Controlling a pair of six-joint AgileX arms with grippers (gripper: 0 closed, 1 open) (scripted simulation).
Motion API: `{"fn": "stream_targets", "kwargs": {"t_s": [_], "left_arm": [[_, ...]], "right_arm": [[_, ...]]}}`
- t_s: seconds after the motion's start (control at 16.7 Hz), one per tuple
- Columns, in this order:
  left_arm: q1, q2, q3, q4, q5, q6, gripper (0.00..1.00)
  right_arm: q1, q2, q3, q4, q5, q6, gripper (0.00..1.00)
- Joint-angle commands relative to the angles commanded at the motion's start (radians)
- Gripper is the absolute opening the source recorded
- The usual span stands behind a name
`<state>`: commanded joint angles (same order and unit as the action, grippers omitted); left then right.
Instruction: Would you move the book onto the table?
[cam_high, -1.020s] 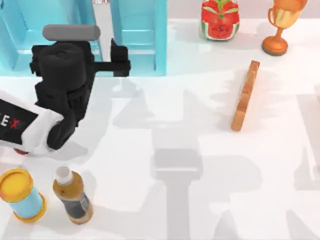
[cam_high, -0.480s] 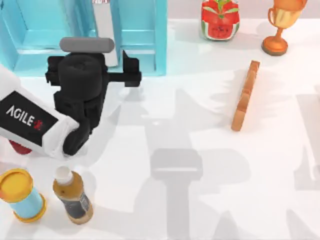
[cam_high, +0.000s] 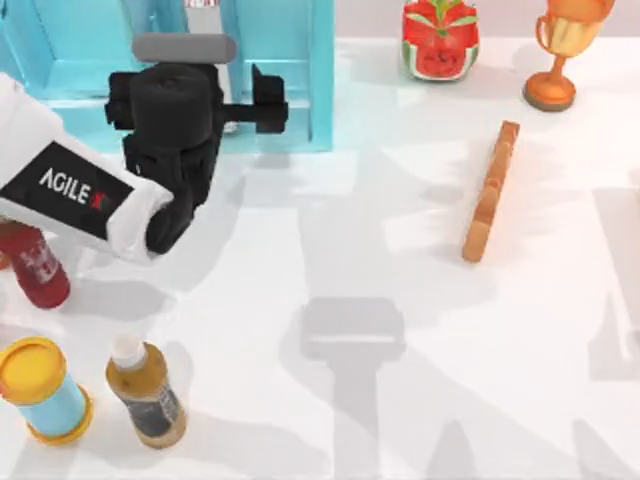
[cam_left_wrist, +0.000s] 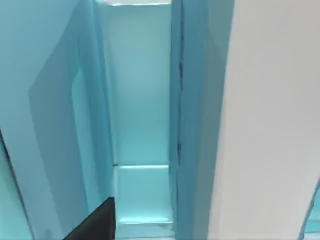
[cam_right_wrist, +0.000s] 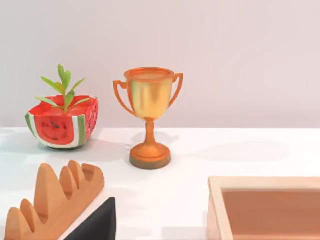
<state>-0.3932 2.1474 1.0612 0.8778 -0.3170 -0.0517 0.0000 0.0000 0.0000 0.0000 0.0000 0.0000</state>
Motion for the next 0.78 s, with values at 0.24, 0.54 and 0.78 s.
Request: {"fn": "stream_targets", "kwargs": {"t_s": [0.24, 0.54, 0.78], "left_arm": [[0.020, 0.118, 0.153, -0.036, 0.021, 0.003, 1.00], [0.028, 0.172, 0.220, -0.048, 0.030, 0.004, 1.00], [0.028, 0.172, 0.220, -0.048, 0.030, 0.004, 0.85]], "right_arm": [[0.000, 0.000, 0.000, 0.000, 0.000, 0.000, 1.00], [0.000, 0.000, 0.000, 0.000, 0.000, 0.000, 1.00], [0.000, 0.000, 0.000, 0.000, 0.000, 0.000, 1.00]]}}
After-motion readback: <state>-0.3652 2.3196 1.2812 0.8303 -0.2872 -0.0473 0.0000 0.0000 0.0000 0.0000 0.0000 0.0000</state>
